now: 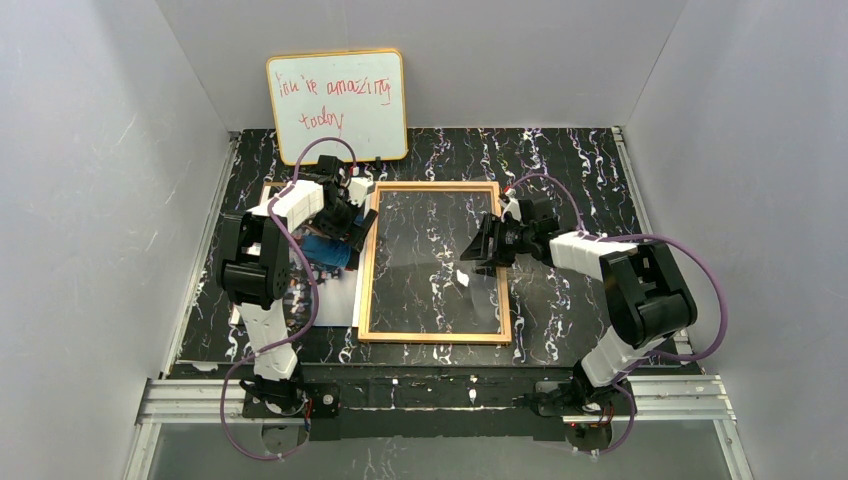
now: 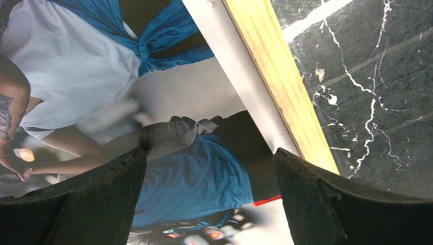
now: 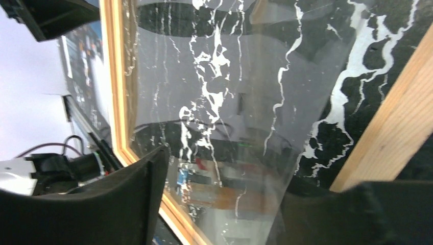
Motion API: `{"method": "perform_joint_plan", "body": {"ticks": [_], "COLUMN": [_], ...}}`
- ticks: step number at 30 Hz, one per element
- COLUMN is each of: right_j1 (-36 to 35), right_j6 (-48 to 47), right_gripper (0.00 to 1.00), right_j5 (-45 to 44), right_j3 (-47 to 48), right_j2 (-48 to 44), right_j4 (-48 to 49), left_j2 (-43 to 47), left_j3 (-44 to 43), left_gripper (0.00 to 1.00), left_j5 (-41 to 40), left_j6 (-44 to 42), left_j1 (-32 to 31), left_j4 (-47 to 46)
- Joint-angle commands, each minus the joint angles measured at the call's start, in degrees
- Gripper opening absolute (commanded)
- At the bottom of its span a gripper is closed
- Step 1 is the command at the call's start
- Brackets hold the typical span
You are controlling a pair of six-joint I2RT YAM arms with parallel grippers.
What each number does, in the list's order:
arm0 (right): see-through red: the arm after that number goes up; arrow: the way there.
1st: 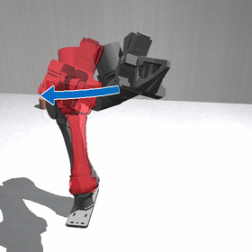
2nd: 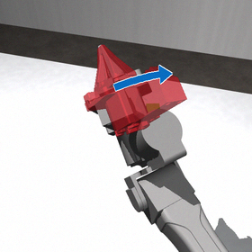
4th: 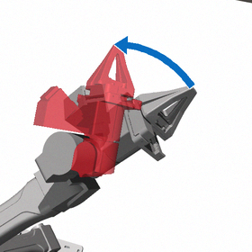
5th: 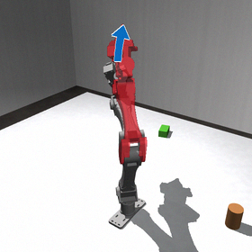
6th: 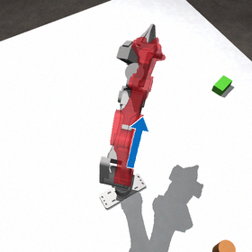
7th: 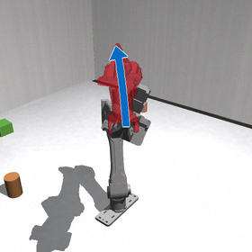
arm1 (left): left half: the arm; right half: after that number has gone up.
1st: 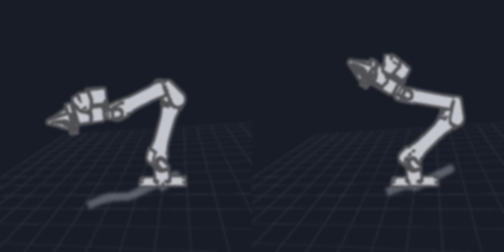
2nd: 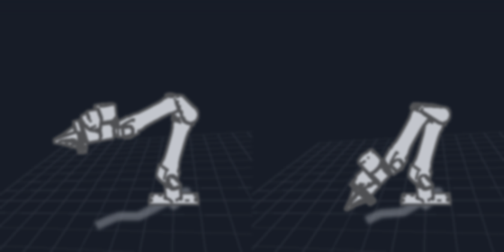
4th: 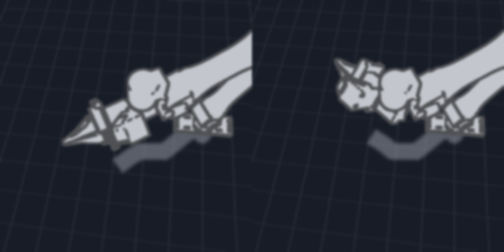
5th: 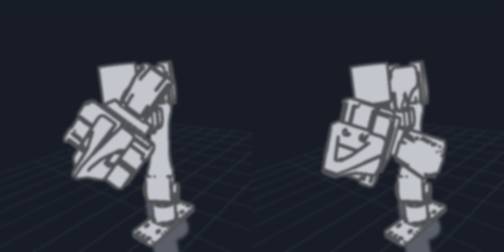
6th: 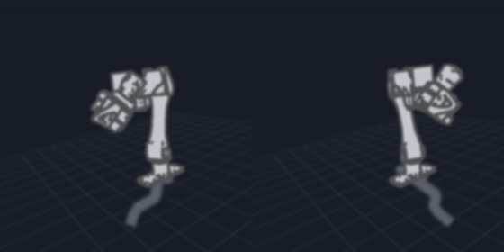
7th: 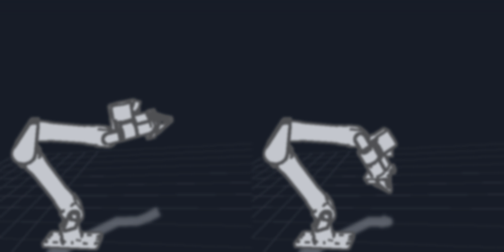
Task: Put the photo into the frame
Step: Place the photo frame item in the photo frame.
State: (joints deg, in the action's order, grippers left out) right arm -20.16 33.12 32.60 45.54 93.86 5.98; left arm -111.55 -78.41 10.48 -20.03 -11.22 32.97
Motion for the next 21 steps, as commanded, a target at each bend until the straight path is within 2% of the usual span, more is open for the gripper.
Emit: {"method": "perform_joint_plan", "body": {"ticks": [1, 3, 6, 21], "right_j1": [-0.6, -0.8, -1.0, -1.1], "right_j6": [-3.4, -4.2, -5.3, -7.2], "right_gripper": [0.74, 0.89, 0.96, 0.98], "right_j5": [-5.0, -7.2, -10.0, -15.8], "right_j3": [3.4, 4.3, 4.7, 7.9], "right_j2": [-0.3, -0.6, -1.6, -4.5], "right_j4": [-4.2, -5.8, -9.0, -15.0], "left_j2": [-0.9, -0.8, -0.7, -0.5], "left_j3": [2.8, 3.0, 3.2, 3.1], "left_gripper": [0.92, 0.92, 0.92, 0.92], "left_j5": [2.5, 2.5, 2.3, 2.2], "left_j6": [0.1, 0.0, -0.2, -0.3], "left_j1": [-0.5, -0.5, -0.5, -0.4], "left_j4": [3.5, 3.4, 3.4, 3.3]}}
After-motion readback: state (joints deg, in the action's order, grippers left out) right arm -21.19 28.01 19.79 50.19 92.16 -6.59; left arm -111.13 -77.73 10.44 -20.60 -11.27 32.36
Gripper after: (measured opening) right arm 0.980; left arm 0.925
